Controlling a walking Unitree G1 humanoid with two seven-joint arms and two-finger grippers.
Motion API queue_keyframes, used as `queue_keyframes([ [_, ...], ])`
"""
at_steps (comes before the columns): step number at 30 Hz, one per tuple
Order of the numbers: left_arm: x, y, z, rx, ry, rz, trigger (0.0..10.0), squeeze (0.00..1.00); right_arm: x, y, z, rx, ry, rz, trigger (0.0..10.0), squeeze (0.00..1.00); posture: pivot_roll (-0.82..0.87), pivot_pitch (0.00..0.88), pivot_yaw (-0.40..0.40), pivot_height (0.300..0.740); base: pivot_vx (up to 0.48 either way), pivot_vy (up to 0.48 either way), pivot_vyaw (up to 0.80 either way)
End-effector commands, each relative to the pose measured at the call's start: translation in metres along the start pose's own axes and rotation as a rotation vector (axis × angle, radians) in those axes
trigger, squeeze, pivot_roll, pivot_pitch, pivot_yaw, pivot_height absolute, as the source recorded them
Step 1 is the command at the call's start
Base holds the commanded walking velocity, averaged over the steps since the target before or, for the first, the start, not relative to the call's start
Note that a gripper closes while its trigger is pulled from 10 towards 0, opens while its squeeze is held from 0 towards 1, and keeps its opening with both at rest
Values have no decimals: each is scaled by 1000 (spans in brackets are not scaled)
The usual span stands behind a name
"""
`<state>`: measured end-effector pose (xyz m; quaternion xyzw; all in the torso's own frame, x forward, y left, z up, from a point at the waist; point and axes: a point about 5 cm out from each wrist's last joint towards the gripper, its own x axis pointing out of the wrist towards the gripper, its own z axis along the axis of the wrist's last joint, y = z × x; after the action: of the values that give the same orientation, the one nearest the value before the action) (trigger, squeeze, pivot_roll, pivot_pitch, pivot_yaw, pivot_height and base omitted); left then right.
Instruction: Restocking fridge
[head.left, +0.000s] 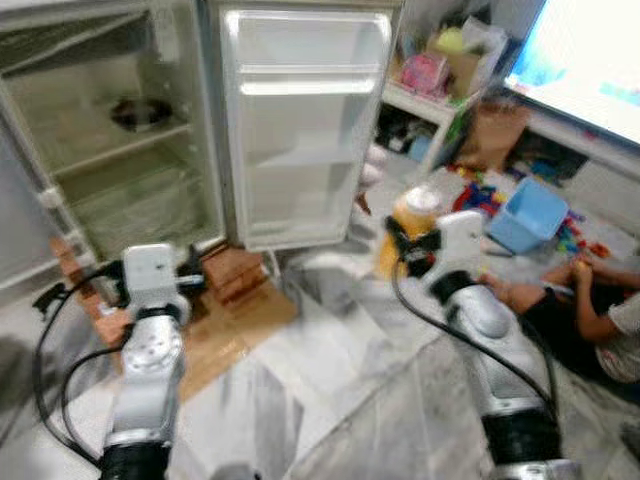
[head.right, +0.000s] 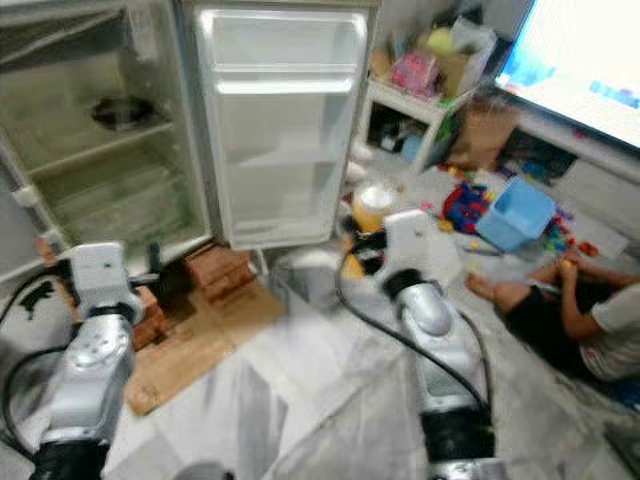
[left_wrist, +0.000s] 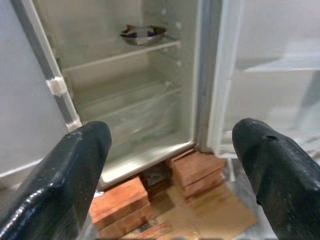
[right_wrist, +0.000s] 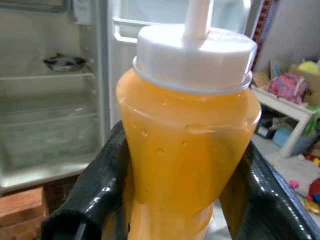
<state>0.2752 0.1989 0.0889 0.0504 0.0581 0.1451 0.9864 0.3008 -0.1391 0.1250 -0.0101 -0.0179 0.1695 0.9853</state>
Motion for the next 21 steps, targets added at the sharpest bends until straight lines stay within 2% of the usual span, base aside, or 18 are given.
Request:
queue_keyframes([
  [1,-1,-6,-1,3,16,-5,10000,0,-2,-12,8,-18,-30,-32,10000,0,35,0,-59,740,330,-345,0],
  [11,-3,0,-3,28,24,2,10000,0,-1,-12,7,-23,-30,-31,10000,0,38,0,-58,740,332,-343,0],
  [18,-3,0,-3,36,18,12,10000,0,1,-9,8,-28,-37,-25,10000,0,41,0,-60,740,355,-241,0],
  [21,-4,2,-1,24,-1,26,10000,0,2,-9,8,-33,-39,-22,10000,0,43,0,-59,740,89,0,671],
])
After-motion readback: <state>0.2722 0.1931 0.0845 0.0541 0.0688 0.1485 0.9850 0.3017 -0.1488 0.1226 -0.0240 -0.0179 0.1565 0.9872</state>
